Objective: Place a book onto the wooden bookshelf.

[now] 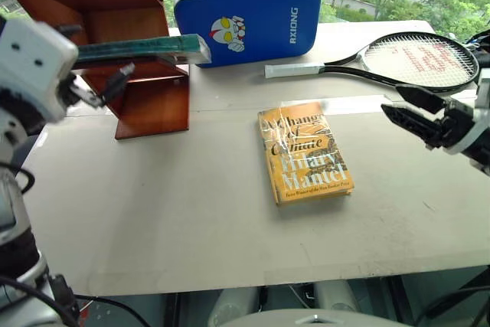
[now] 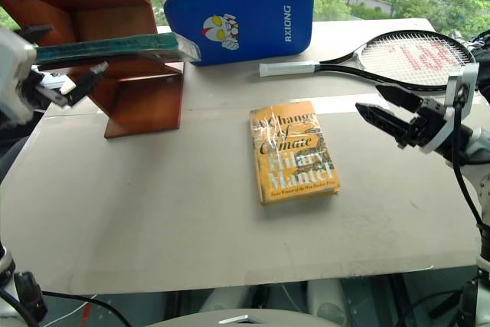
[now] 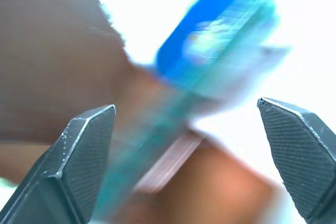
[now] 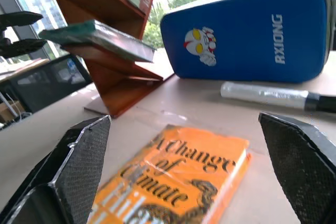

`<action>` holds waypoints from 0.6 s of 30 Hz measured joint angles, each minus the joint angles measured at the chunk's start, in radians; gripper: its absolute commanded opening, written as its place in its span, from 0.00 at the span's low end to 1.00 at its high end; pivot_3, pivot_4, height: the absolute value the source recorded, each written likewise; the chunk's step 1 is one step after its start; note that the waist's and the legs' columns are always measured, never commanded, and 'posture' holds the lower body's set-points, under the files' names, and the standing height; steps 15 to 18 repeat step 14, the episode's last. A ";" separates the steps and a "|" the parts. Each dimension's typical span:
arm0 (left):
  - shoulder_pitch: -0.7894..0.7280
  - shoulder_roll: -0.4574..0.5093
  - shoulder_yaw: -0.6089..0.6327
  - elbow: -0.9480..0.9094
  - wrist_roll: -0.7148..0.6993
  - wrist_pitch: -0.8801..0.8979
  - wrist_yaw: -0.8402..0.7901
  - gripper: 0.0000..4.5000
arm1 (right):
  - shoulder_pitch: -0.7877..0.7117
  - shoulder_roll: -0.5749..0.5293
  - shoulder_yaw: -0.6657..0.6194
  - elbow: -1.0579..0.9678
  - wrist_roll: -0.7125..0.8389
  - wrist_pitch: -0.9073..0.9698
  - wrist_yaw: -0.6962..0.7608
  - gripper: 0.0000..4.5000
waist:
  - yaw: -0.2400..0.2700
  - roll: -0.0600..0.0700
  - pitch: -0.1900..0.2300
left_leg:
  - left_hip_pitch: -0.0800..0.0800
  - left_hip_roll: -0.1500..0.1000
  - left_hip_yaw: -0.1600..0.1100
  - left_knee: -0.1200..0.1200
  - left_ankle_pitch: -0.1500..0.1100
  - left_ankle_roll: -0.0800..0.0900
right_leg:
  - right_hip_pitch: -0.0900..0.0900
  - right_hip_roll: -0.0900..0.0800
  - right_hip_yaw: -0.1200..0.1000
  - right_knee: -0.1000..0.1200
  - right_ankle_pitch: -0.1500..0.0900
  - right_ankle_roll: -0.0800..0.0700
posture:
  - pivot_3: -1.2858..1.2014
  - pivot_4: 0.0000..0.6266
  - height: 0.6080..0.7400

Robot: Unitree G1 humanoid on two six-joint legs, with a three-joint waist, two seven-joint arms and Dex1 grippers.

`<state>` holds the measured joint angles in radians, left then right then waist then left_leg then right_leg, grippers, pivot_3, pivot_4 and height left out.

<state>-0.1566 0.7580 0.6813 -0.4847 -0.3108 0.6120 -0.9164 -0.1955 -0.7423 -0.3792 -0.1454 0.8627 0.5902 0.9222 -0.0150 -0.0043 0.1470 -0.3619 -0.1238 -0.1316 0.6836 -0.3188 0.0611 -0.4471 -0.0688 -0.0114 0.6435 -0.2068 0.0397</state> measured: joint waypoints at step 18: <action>0.447 -0.368 -0.540 0.043 0.127 -0.269 0.195 0.99 | 0.314 0.080 0.093 0.218 -0.420 -0.580 0.122 1.00 | 0.034 0.001 -0.002 | 0.018 0.001 0.001 0.000 -0.002 -0.002 | 0.019 0.001 0.001 -0.002 0.003 0.001 | 0.52 0.24 1.00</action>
